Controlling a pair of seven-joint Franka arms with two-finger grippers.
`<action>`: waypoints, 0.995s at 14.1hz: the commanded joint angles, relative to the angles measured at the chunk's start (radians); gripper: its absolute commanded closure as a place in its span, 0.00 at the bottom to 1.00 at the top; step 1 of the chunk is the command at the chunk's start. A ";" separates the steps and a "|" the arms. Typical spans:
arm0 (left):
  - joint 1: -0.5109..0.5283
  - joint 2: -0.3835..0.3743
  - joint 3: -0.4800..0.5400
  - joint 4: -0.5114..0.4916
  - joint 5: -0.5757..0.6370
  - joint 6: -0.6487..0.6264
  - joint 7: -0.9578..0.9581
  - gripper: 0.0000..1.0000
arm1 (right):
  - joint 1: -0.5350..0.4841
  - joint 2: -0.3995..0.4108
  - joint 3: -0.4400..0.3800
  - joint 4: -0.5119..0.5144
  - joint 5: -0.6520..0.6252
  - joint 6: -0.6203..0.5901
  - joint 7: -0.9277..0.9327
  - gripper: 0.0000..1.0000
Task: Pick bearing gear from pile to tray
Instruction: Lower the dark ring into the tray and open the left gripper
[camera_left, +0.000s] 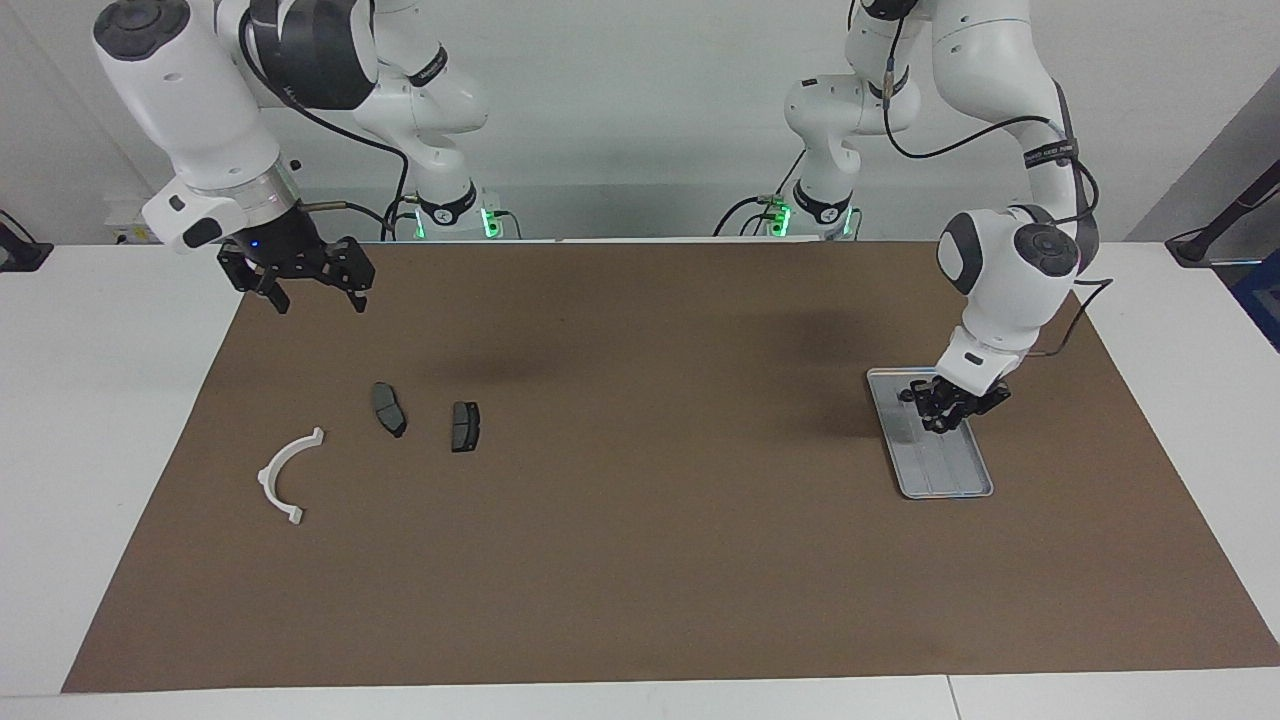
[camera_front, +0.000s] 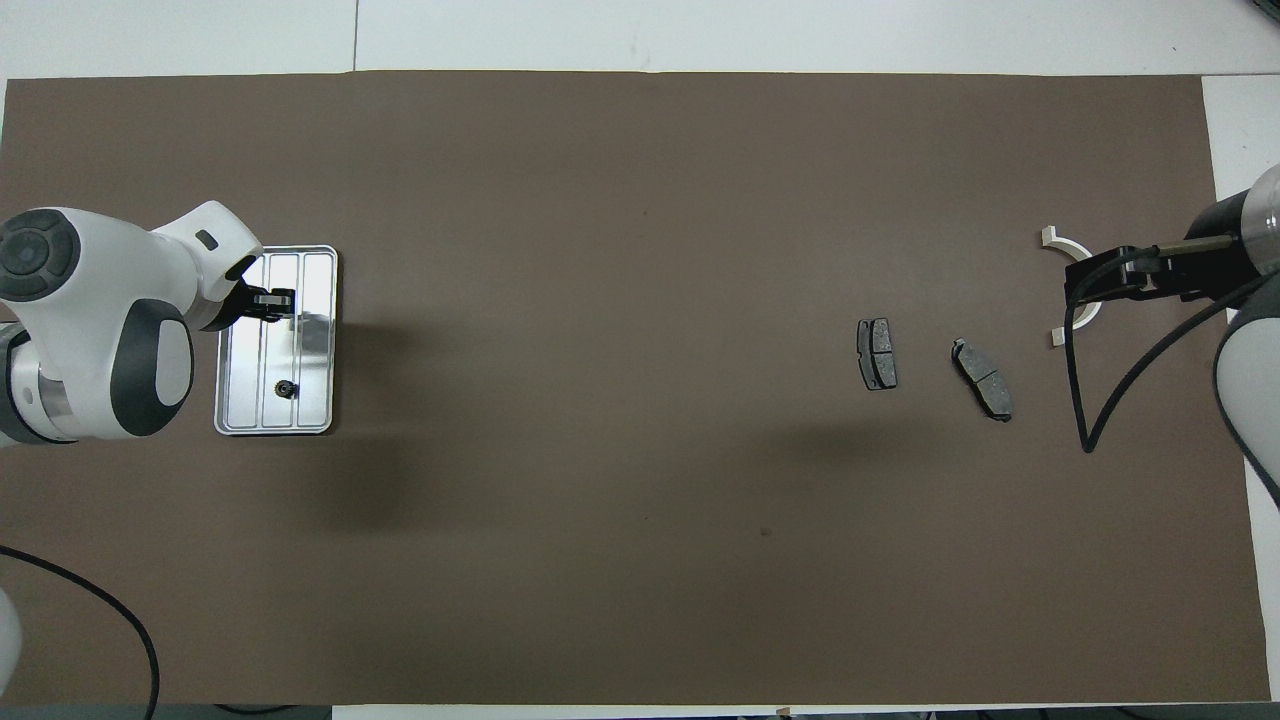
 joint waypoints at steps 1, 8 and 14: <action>0.025 0.007 -0.008 -0.022 -0.005 0.040 0.025 0.85 | -0.014 -0.015 0.014 0.003 -0.011 -0.008 -0.018 0.00; 0.036 0.018 -0.008 -0.059 -0.005 0.109 0.024 0.85 | -0.017 -0.032 0.016 0.004 -0.001 0.003 -0.018 0.00; 0.030 0.027 -0.009 -0.065 -0.007 0.126 0.016 0.85 | -0.023 -0.036 0.027 0.030 0.001 -0.083 -0.020 0.00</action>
